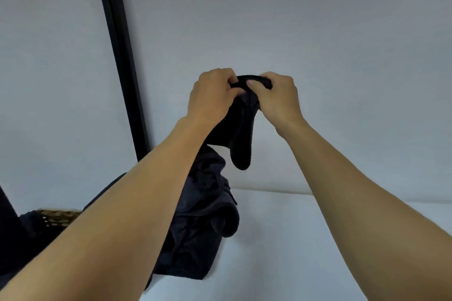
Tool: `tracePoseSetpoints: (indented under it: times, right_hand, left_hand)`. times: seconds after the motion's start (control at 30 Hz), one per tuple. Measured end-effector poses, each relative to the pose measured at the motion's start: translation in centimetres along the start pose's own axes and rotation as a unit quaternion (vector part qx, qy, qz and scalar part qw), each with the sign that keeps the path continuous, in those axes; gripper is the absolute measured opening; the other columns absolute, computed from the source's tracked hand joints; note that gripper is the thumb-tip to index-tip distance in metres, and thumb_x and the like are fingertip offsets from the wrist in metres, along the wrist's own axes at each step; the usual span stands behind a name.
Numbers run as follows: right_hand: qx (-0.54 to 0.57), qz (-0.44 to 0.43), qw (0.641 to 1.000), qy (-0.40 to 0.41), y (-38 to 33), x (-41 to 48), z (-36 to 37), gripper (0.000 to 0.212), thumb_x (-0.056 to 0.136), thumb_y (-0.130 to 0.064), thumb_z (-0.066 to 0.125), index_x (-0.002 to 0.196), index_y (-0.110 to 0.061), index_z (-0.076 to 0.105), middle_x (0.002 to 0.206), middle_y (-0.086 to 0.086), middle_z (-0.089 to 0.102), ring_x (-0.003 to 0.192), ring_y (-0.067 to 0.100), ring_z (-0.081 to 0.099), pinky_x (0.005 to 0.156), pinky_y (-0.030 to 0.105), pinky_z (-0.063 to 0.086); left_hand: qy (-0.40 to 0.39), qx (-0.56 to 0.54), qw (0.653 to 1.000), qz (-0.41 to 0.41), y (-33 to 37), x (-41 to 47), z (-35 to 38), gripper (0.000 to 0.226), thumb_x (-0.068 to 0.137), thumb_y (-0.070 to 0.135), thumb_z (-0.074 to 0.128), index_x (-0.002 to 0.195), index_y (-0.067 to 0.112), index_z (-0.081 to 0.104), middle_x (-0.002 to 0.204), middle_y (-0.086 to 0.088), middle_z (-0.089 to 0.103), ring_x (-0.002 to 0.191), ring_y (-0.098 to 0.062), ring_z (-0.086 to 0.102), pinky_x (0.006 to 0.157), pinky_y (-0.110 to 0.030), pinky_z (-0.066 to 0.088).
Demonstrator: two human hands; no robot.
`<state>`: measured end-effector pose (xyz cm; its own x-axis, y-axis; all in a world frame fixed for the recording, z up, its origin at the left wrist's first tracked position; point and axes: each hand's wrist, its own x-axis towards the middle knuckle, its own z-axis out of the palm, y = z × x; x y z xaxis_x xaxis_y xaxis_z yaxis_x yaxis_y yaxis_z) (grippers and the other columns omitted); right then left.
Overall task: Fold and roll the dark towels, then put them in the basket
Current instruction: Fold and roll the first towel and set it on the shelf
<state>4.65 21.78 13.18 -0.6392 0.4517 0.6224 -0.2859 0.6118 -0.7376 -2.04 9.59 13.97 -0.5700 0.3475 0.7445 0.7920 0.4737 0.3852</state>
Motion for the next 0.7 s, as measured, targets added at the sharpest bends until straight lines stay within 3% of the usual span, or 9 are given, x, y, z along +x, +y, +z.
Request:
tracePoseSetpoints:
  times: [0.1, 0.17, 0.27, 0.37, 0.53, 0.6, 0.7]
  right_hand:
    - [0.046, -0.009, 0.999, 0.022, -2.3, 1.6, -4.9, 0.016, 0.090, -0.025, 0.062, 0.087, -0.012, 0.070, 0.082, 0.003, 0.071, 0.080, 0.021, 0.068, 0.073, 0.039, 0.055]
    - [0.062, -0.009, 0.998, 0.030, -3.4, 2.1, -7.9, 0.015, 0.092, -0.021, 0.060, 0.085, -0.014, 0.071, 0.082, 0.003, 0.071, 0.078, 0.017, 0.068, 0.071, 0.033, 0.055]
    - [0.069, 0.004, 0.997, 0.029, -4.1, 2.6, -12.8, 0.022, 0.092, -0.021, 0.061, 0.092, -0.001, 0.070, 0.090, 0.018, 0.071, 0.076, 0.018, 0.064, 0.071, 0.035, 0.053]
    - [0.075, 0.050, 0.996, 0.010, -3.8, 2.1, -17.3, 0.038, 0.092, -0.028, 0.063, 0.097, 0.010, 0.063, 0.086, 0.017, 0.065, 0.073, 0.021, 0.063, 0.069, 0.035, 0.051]
    - [0.110, 0.172, 0.979, 0.002, -1.9, 0.1, -23.2, 0.038, 0.095, -0.039, 0.059, 0.097, -0.002, 0.066, 0.093, 0.008, 0.074, 0.083, 0.022, 0.073, 0.077, 0.033, 0.058]
    - [0.101, 0.211, 0.972, 0.025, -0.8, -0.6, -24.8, 0.038, 0.096, -0.042, 0.057, 0.101, -0.005, 0.066, 0.095, 0.010, 0.073, 0.085, 0.024, 0.072, 0.081, 0.036, 0.059]
    - [0.117, 0.236, 0.964, 0.024, 0.8, -1.8, -25.9, 0.030, 0.097, -0.030, 0.057, 0.096, -0.002, 0.068, 0.090, 0.011, 0.073, 0.079, 0.024, 0.071, 0.080, 0.037, 0.058]
  left_hand:
    - [0.033, -0.042, 0.998, 0.031, 4.6, 2.3, -0.2, 0.014, 0.087, 0.027, 0.069, 0.094, 0.015, 0.068, 0.080, 0.005, 0.056, 0.073, -0.012, 0.053, 0.061, -0.015, 0.037]
    - [0.047, -0.063, 0.996, 0.042, 7.4, 3.2, 0.0, 0.014, 0.087, 0.028, 0.069, 0.094, 0.016, 0.068, 0.090, 0.003, 0.057, 0.076, -0.010, 0.052, 0.064, -0.013, 0.034]
    - [0.035, -0.127, 0.991, 0.022, 11.5, 3.8, 0.8, 0.012, 0.087, 0.026, 0.070, 0.087, 0.015, 0.066, 0.088, 0.001, 0.063, 0.075, -0.010, 0.055, 0.061, -0.010, 0.037]
    - [-0.024, -0.222, 0.975, -0.019, 14.7, 3.3, 2.3, 0.012, 0.086, 0.022, 0.071, 0.081, 0.013, 0.065, 0.081, -0.004, 0.067, 0.068, -0.011, 0.058, 0.060, -0.015, 0.046]
    - [-0.090, -0.330, 0.938, -0.058, 18.2, 1.3, 5.0, 0.014, 0.089, 0.018, 0.068, 0.080, 0.010, 0.063, 0.076, 0.000, 0.070, 0.056, 0.000, 0.057, 0.049, -0.010, 0.040]
    - [-0.114, -0.355, 0.924, -0.080, 19.3, 0.7, 5.6, 0.014, 0.091, 0.021, 0.066, 0.083, 0.010, 0.064, 0.077, -0.001, 0.073, 0.059, -0.005, 0.059, 0.053, -0.017, 0.043]
    - [-0.224, -0.380, 0.894, -0.073, 22.0, -0.5, 6.9, 0.023, 0.091, 0.030, 0.067, 0.088, 0.007, 0.065, 0.081, -0.007, 0.074, 0.062, -0.017, 0.063, 0.060, -0.028, 0.052]
